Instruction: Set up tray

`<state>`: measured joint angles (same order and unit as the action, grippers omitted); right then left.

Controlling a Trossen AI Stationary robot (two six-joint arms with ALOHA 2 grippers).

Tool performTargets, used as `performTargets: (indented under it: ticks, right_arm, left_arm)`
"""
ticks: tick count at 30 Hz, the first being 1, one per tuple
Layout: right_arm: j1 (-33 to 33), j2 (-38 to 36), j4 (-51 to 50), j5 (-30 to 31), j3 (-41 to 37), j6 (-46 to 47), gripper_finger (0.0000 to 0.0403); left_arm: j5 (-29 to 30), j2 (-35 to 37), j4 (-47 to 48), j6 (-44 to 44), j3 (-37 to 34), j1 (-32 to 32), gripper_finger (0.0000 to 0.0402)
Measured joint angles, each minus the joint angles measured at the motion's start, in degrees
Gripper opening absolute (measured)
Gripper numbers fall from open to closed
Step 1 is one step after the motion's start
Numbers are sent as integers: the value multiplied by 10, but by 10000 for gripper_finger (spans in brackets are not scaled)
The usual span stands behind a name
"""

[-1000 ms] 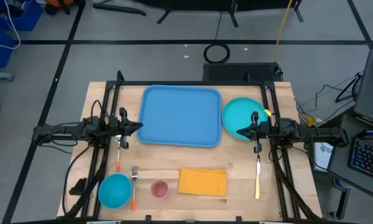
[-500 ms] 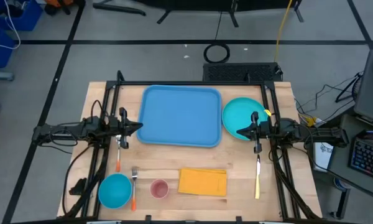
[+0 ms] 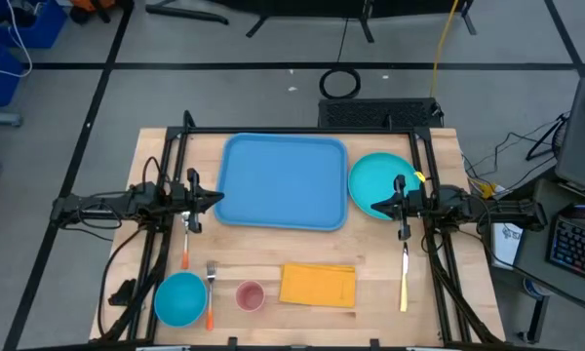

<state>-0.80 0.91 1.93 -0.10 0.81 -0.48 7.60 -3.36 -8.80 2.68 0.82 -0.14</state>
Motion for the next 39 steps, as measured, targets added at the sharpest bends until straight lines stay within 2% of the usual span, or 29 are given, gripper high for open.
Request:
performTargets:
  ticks: [29,34,39]
  right_arm:
    - [0,0,2,0,0,0,0]
    - [0,0,28,0,0,6,0]
    - [0,0,79,0,0,46,0]
  left_arm:
    - [0,0,0,0,0,0,26]
    - [31,0,-10,83,0,0,26]
    - [38,0,-9,101,0,0,26]
